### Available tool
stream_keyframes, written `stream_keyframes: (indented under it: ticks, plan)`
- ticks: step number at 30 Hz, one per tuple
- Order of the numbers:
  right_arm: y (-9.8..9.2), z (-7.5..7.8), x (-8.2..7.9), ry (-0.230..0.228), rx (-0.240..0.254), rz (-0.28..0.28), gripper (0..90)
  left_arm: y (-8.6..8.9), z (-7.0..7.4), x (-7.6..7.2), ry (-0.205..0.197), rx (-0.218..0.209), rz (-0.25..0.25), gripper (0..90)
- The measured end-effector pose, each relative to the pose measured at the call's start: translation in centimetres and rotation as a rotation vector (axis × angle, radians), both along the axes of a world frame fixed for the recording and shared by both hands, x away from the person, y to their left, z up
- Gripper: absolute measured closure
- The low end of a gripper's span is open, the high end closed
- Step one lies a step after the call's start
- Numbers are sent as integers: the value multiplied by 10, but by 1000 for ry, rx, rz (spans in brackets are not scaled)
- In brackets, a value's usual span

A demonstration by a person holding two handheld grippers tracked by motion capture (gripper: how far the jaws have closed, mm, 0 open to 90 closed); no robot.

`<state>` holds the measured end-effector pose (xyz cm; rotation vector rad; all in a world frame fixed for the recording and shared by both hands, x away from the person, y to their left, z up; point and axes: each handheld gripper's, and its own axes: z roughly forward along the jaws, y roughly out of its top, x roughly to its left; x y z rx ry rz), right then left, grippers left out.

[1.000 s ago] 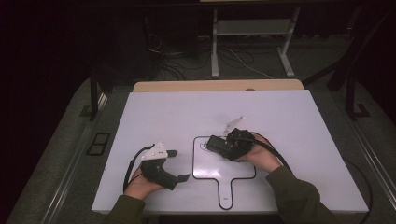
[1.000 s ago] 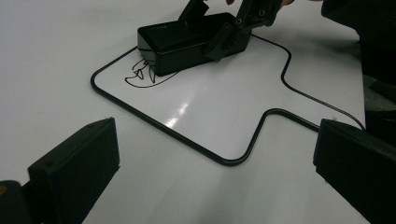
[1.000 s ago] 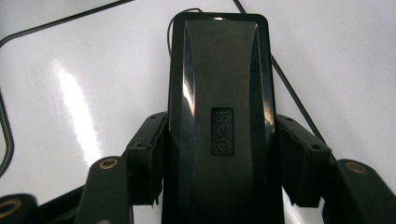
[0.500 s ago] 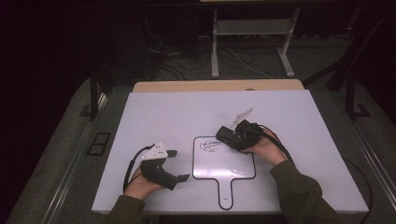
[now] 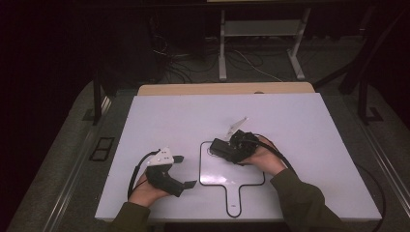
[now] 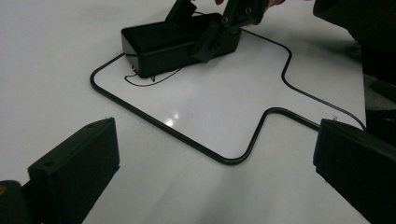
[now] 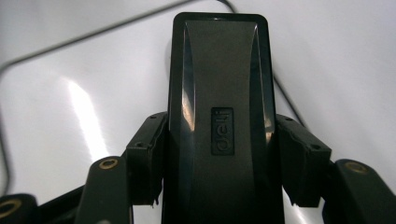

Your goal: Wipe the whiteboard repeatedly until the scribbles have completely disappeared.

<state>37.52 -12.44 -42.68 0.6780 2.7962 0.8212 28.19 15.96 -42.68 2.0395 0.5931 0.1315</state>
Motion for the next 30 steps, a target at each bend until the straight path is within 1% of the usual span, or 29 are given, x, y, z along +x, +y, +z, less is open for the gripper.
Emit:
stream_keyframes:
  ticks: [3,4,5,6,7,8,9,10,11,12,13,14,16,18,20,21,23,24,25,26,29,30]
  plan:
    - [8,0,-3,-11,-11,29,387,0,0,0,0,-2,2,0]
    - [9,0,-4,-1,-4,29,387,0,0,0,0,-1,2,0]
    - [8,0,-2,-9,-11,28,387,0,0,0,-1,-1,2,0]
    - [7,0,-1,-8,-8,24,387,1,0,0,-1,-2,3,0]
    - [5,0,0,-5,-5,12,388,1,0,0,-1,-3,4,0]
    - [0,0,4,-10,-15,-8,387,1,0,0,-2,-3,4,0]
    - [0,0,4,-10,-15,-8,387,1,0,0,-1,-4,4,0]
    - [-3,0,6,-9,-18,-20,388,1,0,0,-1,-4,5,0]
    - [-9,0,9,-5,-13,-46,387,1,0,0,0,-3,5,0]
    - [-9,0,9,-5,-13,-46,387,1,0,0,0,-3,5,0]
    - [-16,1,13,-10,-20,-73,387,1,0,0,-1,-4,5,0]
    - [-16,1,13,-10,-20,-73,387,1,0,0,-1,-3,4,0]
    - [-22,0,17,-17,-24,-98,387,1,0,0,-1,-2,5,0]
    - [-27,1,19,-14,-25,-120,388,1,0,0,-1,-3,6,0]
    - [-29,0,21,-20,-24,-126,387,0,0,0,0,-2,3,0]
    - [-29,0,20,-16,-25,-127,387,0,0,0,0,-1,2,0]
    - [-24,1,19,-12,-24,-118,387,0,0,0,-3,-2,2,0]
    - [-21,1,18,-8,-18,-104,387,0,0,0,-2,0,2,0]
    - [-13,0,15,-5,-17,-78,388,0,1,0,-2,-2,2,0]
    - [-13,0,15,-5,-17,-78,388,0,0,-1,-3,-5,4,0]
    - [1,1,10,-2,-18,-39,388,-1,1,-1,-3,1,-1,0]
    - [10,1,6,7,-11,-16,388,-1,1,-1,-5,3,-3,0]
